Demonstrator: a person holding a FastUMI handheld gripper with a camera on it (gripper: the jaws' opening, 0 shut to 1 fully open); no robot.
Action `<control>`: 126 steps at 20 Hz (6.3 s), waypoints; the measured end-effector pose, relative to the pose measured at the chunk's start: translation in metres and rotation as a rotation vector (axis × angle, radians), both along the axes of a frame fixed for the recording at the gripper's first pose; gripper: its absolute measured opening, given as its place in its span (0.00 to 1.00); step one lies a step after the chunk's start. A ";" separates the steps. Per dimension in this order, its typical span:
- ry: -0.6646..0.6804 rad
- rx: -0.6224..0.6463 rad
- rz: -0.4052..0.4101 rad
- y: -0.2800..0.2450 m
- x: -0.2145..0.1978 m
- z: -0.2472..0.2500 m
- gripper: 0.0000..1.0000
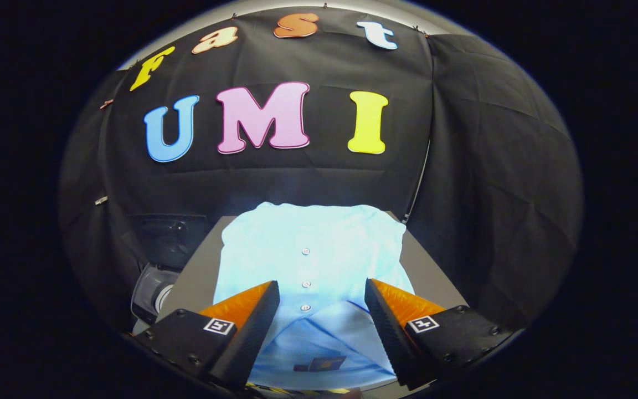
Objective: Put the clothes into the washing machine and then close the washing machine lid.
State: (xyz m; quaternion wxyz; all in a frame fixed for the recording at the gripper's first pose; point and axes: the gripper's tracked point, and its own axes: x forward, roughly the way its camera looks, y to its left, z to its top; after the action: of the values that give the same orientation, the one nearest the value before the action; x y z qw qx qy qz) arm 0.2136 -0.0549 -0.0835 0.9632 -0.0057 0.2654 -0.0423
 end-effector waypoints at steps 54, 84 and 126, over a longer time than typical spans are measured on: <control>0.082 0.309 0.495 0.477 0.031 -0.102 0.08; 0.063 0.295 0.312 0.461 0.080 -0.097 0.99; -0.389 0.109 0.283 0.454 0.099 -0.077 1.00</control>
State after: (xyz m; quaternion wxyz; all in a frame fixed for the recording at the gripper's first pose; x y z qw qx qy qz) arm 0.3124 0.3993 -0.1603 0.9913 0.0176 0.0736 0.1073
